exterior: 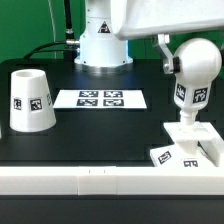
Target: Assemble lamp
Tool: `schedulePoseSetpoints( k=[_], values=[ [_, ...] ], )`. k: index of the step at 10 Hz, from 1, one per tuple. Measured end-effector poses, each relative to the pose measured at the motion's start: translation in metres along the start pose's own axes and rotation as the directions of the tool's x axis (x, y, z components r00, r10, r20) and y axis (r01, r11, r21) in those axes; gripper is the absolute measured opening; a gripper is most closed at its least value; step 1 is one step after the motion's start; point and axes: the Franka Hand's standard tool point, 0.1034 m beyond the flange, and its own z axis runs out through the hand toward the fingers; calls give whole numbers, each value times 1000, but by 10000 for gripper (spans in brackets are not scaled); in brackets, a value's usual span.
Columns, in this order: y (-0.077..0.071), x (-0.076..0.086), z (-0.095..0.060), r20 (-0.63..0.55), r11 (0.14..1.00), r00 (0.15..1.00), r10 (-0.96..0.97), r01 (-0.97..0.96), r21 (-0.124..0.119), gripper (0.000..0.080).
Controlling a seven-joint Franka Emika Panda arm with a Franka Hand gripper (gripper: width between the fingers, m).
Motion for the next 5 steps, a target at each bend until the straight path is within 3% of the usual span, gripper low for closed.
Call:
schedulePoseSetpoints(
  k=[5],
  values=[
    [-7, -6, 10, 16, 1000, 1000, -5, 5, 6, 577]
  ],
)
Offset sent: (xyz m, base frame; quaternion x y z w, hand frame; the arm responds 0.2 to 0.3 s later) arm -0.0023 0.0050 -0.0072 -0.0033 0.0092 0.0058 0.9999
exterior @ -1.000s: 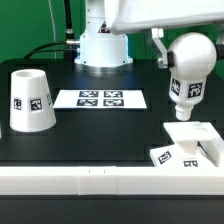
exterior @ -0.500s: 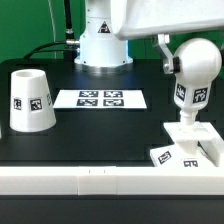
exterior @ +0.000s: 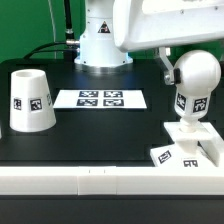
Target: Assemble lamp
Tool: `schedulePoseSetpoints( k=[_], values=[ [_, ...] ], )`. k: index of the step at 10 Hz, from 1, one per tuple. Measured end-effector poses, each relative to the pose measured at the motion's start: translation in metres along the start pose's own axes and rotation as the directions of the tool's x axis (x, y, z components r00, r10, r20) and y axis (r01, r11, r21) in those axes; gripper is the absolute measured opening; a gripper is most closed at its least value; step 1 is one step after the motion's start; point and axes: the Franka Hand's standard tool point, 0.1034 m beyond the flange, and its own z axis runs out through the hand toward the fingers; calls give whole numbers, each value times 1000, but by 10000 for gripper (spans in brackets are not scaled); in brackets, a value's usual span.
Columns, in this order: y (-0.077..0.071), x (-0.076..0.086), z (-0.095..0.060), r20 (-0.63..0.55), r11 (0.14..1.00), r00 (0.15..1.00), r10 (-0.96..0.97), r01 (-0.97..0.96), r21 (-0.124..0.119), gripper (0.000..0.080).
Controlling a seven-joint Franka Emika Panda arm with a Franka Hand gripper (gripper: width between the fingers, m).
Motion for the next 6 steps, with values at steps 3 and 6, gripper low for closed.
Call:
schedulePoseSetpoints(
  k=[3, 6],
  values=[
    [1, -5, 7, 10, 1000, 1000, 0, 0, 1, 577],
    [1, -5, 9, -22, 1000, 1000, -1, 1, -8, 577]
  ],
)
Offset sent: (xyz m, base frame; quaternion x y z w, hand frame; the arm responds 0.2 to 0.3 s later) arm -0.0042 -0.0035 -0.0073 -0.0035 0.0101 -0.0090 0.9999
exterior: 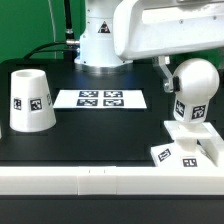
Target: Assemble lamp
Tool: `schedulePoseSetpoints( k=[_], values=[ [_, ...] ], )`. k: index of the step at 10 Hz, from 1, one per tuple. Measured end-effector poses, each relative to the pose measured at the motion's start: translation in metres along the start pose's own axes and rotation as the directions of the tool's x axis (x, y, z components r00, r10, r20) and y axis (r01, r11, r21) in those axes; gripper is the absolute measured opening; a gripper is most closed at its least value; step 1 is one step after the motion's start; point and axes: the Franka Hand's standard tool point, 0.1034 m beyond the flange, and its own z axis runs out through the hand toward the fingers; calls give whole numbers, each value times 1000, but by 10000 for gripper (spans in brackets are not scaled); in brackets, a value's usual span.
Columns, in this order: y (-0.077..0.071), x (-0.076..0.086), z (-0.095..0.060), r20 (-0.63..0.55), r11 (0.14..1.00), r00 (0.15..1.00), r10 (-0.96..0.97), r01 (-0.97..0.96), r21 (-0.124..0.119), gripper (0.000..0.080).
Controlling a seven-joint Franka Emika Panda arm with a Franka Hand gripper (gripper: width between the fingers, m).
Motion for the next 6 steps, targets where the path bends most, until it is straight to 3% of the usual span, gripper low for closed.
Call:
schedulePoseSetpoints(
  k=[4, 6],
  values=[
    [-1, -1, 0, -46, 1000, 999, -4, 4, -13, 577],
    [-1, -1, 1, -45, 1000, 999, -4, 3, -13, 684]
  ],
)
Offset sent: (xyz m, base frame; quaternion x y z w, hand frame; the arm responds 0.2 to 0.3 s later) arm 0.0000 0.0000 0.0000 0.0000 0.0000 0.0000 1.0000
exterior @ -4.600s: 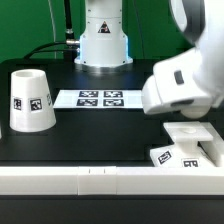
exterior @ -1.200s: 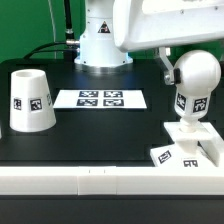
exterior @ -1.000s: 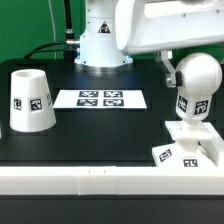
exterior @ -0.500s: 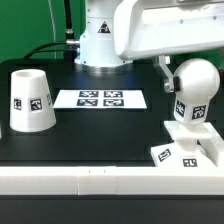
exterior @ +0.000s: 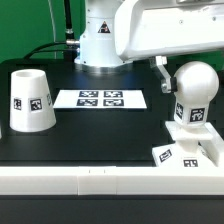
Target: Assemble lamp
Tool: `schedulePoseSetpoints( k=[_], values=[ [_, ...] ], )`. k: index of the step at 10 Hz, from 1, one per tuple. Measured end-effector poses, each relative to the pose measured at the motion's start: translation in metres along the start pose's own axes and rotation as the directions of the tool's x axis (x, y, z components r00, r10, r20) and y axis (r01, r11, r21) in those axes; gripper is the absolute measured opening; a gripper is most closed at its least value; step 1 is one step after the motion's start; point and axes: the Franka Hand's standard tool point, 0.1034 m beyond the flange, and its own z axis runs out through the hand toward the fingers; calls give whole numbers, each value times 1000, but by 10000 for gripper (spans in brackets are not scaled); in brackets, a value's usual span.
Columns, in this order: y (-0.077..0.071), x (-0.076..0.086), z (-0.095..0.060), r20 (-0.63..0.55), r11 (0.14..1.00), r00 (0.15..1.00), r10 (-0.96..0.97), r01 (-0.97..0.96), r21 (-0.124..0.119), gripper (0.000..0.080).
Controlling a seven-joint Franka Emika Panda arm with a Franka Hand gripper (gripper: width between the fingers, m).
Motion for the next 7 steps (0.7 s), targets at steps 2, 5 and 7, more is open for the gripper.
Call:
schedulePoseSetpoints(
  k=[2, 5, 7],
  values=[
    [0, 0, 0, 0, 1000, 1000, 0, 0, 0, 695],
    [-2, 2, -11, 22, 1000, 1000, -3, 3, 6, 699],
    [0, 5, -25, 40, 1000, 999, -4, 4, 9, 699]
  ],
)
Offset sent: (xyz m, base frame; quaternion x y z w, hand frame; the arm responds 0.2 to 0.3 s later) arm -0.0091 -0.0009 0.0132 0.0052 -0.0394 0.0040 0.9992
